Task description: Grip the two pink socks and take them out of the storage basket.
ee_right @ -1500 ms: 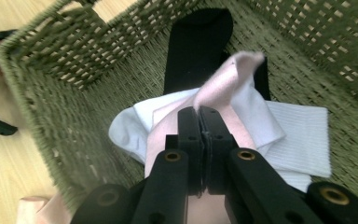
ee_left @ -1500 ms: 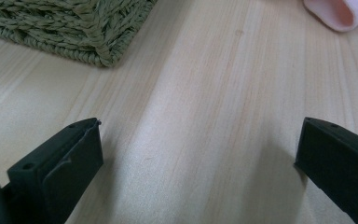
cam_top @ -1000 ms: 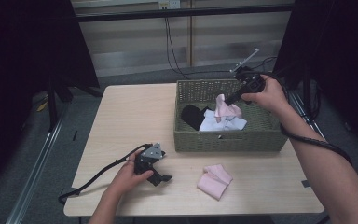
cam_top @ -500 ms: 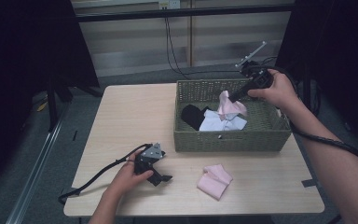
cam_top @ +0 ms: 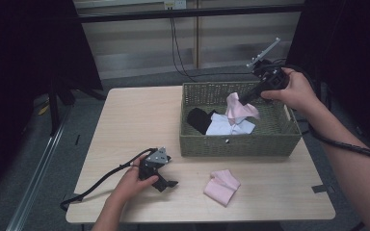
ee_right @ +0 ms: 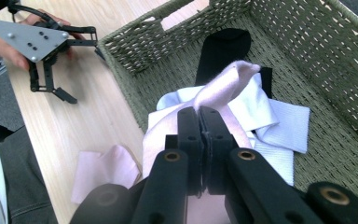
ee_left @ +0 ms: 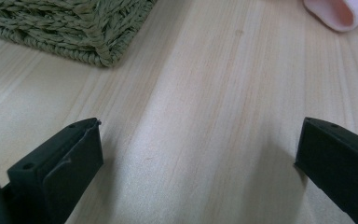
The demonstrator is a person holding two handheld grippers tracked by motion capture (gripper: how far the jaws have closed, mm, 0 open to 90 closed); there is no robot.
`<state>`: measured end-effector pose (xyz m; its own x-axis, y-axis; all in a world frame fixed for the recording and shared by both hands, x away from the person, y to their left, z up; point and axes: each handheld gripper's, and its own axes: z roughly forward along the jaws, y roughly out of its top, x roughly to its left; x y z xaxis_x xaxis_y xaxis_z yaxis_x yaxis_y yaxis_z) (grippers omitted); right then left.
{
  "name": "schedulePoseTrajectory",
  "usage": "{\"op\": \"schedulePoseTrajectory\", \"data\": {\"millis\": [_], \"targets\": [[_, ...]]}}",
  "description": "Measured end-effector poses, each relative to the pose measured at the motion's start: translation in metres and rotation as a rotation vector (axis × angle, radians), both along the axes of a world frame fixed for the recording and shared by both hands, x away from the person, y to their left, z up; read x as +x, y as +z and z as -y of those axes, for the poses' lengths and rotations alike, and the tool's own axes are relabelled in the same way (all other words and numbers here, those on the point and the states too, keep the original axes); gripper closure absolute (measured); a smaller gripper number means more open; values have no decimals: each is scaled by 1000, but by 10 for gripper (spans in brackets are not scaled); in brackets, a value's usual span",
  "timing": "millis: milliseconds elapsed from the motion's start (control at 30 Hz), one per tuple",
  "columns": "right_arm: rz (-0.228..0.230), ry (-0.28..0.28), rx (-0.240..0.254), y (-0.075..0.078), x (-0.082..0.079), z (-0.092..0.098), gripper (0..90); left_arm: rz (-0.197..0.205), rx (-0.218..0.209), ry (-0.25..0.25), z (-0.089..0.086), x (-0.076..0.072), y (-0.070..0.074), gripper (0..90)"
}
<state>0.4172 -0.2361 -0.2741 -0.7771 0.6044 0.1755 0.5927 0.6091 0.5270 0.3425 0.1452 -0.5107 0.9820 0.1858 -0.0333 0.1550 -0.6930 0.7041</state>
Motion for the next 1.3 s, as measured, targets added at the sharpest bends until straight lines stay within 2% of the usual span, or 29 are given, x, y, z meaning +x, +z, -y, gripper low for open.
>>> {"op": "schedulePoseTrajectory", "data": {"millis": [433, 933, 967, 1300], "targets": [[13, 48, 21, 17, -20, -2, 881, 0, 0, 0, 0, 0, 0, 0], [13, 145, 52, 18, -46, -17, 881, 0, 1, -1, 0, 0, 0, 0], [20, 163, 66, 18, -49, -19, 881, 0, 1, -2, 0, 0, 0, 0], [15, 208, 95, 17, -64, -25, 879, 0, 1, -1, 0, 0, 0, 0]]}}
